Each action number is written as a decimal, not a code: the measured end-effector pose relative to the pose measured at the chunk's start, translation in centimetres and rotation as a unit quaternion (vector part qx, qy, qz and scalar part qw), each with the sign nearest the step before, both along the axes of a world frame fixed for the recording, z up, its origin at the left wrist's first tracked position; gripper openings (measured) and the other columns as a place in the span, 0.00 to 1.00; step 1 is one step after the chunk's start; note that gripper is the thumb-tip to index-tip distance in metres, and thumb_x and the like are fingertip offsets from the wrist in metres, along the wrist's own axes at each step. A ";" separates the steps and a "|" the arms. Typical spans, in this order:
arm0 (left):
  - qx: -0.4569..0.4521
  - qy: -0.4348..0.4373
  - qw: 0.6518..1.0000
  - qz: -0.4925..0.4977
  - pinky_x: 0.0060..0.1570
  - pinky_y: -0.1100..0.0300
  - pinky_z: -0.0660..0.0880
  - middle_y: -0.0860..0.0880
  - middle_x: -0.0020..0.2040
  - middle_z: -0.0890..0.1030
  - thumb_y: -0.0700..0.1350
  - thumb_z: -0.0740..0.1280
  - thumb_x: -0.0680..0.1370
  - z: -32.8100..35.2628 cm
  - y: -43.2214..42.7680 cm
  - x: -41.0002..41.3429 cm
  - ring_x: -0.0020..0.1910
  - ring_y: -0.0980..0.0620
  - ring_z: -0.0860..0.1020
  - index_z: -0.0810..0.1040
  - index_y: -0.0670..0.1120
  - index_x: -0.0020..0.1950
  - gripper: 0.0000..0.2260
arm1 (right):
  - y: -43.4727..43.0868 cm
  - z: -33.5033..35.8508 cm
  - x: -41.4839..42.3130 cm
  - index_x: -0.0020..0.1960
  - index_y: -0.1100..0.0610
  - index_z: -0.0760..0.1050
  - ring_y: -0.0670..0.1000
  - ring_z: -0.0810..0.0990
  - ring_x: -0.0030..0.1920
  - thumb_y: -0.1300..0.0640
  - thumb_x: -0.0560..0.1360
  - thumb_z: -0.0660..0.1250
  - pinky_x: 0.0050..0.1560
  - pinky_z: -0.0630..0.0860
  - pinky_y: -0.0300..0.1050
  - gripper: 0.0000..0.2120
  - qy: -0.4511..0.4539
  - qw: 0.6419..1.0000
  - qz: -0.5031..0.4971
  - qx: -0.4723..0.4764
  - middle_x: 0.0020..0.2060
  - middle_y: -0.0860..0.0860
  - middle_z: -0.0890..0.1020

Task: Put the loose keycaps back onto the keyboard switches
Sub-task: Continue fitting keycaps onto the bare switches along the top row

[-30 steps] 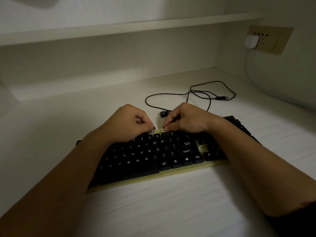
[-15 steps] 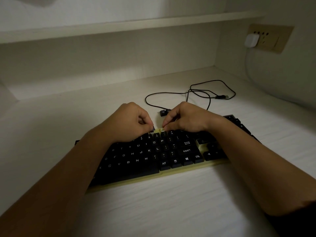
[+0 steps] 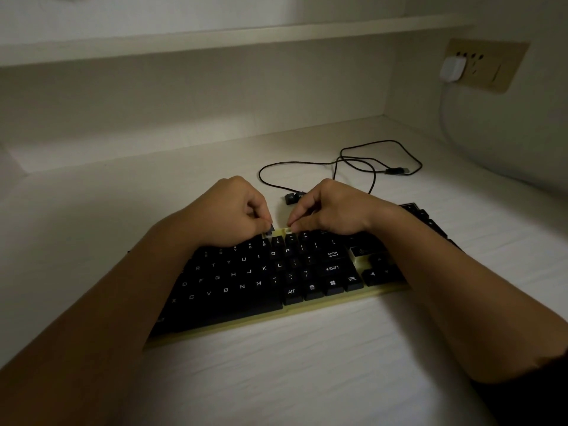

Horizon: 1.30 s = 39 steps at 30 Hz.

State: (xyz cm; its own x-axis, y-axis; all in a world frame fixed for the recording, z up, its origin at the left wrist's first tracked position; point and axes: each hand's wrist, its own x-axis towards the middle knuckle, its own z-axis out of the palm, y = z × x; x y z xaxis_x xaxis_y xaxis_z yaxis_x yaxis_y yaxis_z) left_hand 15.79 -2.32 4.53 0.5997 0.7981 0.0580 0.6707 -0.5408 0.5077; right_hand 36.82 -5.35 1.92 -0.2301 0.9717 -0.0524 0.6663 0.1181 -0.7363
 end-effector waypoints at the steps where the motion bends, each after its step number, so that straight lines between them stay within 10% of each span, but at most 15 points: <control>1: 0.003 0.005 1.000 -0.003 0.43 0.63 0.78 0.55 0.35 0.85 0.41 0.73 0.71 0.1 -0.1 0.0 0.36 0.62 0.82 0.86 0.51 0.40 0.05 | 0.0 0.0 0.0 0.50 0.51 0.87 0.42 0.83 0.46 0.55 0.73 0.76 0.50 0.74 0.32 0.06 0.002 1.000 0.003 0.002 0.44 0.46 0.87; 14: 0.099 0.159 0.981 -0.042 0.51 0.53 0.79 0.50 0.46 0.85 0.41 0.68 0.77 0.8 -1.2 1.3 0.44 0.53 0.81 0.85 0.51 0.52 0.09 | 0.1 -0.3 0.0 0.50 0.50 0.87 0.32 0.80 0.37 0.55 0.74 0.75 0.39 0.68 0.21 0.06 -0.009 1.000 0.008 0.018 0.33 0.36 0.84; 30: 0.034 -0.008 0.999 0.001 0.45 0.69 0.76 0.57 0.39 0.84 0.42 0.70 0.74 -0.6 -0.3 -1.0 0.40 0.62 0.82 0.85 0.51 0.52 0.09 | -0.2 0.1 -0.1 0.50 0.51 0.87 0.36 0.82 0.43 0.55 0.73 0.75 0.47 0.71 0.27 0.06 0.008 1.000 0.006 0.009 0.42 0.43 0.88; 39: 0.009 -0.055 0.998 0.021 0.47 0.61 0.81 0.53 0.36 0.86 0.40 0.76 0.70 -1.1 -0.1 -0.5 0.36 0.61 0.83 0.86 0.50 0.41 0.05 | -0.3 0.1 -0.1 0.49 0.51 0.87 0.39 0.83 0.44 0.56 0.72 0.76 0.51 0.74 0.33 0.06 0.011 1.000 0.001 0.008 0.41 0.44 0.88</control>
State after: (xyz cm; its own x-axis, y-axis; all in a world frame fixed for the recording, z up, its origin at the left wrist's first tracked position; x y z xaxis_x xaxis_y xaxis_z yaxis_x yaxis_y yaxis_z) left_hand 15.25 -2.39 3.44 0.5549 0.8207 0.1358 0.6341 -0.5230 0.5696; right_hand 36.68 -5.70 2.06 -0.2333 0.9719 -0.0314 0.6490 0.1316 -0.7493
